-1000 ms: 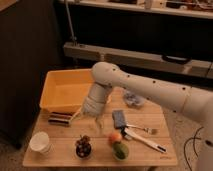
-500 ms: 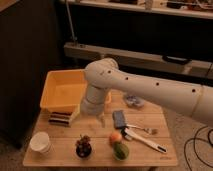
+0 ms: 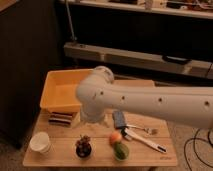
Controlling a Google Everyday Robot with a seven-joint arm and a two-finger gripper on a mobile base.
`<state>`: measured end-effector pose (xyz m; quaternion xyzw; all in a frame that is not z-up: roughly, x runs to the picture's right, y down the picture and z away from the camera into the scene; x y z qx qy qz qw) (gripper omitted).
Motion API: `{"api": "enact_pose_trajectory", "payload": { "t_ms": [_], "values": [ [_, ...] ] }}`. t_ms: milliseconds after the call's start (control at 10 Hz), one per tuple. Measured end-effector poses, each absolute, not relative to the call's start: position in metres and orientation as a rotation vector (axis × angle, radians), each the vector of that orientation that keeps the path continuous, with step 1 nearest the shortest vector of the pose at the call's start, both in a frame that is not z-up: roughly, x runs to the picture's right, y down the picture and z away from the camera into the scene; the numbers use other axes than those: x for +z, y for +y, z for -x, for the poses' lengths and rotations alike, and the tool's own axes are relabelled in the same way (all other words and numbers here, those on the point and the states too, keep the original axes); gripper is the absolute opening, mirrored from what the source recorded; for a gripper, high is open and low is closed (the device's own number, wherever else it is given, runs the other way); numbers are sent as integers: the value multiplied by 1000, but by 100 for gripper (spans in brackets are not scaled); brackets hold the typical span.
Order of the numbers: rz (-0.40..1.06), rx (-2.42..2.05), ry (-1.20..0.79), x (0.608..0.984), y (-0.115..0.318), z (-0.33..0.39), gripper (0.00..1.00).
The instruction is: Place sponge in tray
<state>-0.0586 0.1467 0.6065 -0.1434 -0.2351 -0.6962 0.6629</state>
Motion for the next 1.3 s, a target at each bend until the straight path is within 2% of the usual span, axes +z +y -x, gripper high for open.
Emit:
{"api": "enact_pose_trajectory", "payload": {
  "t_ms": [200, 500, 800, 1000, 1300],
  "values": [
    [209, -1707, -397, 601, 135, 44, 80],
    [142, -1805, -354, 601, 125, 32, 80],
    [152, -1814, -348, 601, 126, 32, 80],
    [211, -1838, -301, 608, 121, 31, 80],
    [259, -1859, -257, 642, 87, 13, 80]
  ]
}}
